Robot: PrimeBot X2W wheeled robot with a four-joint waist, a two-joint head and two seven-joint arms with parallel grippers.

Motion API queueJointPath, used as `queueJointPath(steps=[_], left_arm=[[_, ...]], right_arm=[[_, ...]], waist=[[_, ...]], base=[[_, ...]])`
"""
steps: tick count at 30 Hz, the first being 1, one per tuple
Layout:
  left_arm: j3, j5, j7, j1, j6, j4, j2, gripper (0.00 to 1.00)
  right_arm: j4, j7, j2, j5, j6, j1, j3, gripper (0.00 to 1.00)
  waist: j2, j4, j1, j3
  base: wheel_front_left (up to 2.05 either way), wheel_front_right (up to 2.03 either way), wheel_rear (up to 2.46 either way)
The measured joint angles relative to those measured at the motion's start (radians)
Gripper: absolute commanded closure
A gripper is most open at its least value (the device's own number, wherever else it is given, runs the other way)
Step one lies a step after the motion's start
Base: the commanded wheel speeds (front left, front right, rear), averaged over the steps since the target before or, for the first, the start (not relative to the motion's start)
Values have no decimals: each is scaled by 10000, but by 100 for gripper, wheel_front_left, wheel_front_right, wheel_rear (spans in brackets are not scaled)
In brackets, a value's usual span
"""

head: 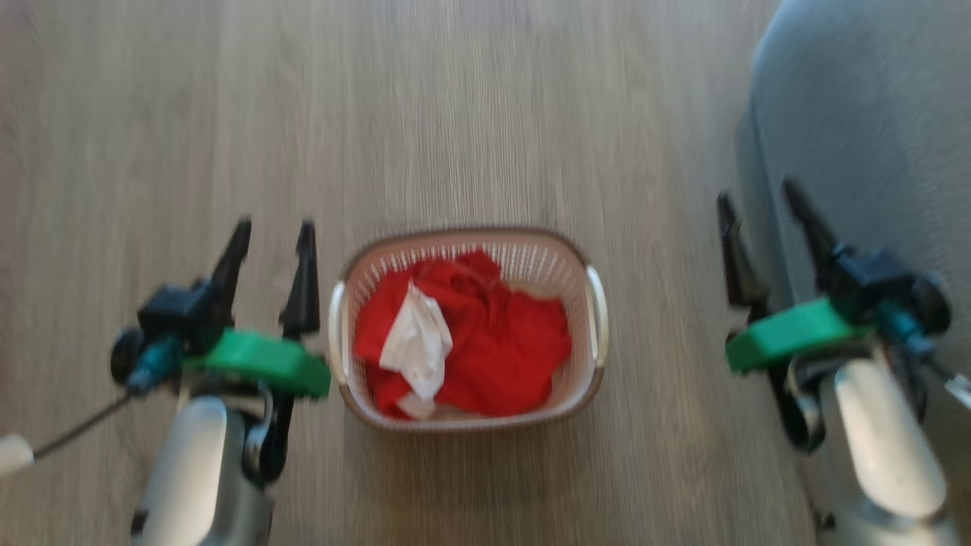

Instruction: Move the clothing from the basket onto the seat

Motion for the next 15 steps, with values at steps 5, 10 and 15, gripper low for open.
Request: queueJointPath(steps=[5, 10, 15], left_arm=[[-393, 113, -2, -1492, -12, -130, -6, 0], [-918, 424, -31, -2946, -98, 10, -17, 0], [-1131, 652, -31, -3498, -167, 428, -25, 0]], right_arm=[[-447, -25, -4, -84, 0, -1244, -332, 0], [-719, -25, -10, -88, 0, -2342, -453, 0], [-719, -25, -10, -88, 0, -2580, -416, 0]], waist=[[0, -16, 2, 1633], [0, -61, 4, 3544], [-1, -181, 4, 4628]], base=[[0, 0, 0], [0, 0, 0], [0, 0, 0]])
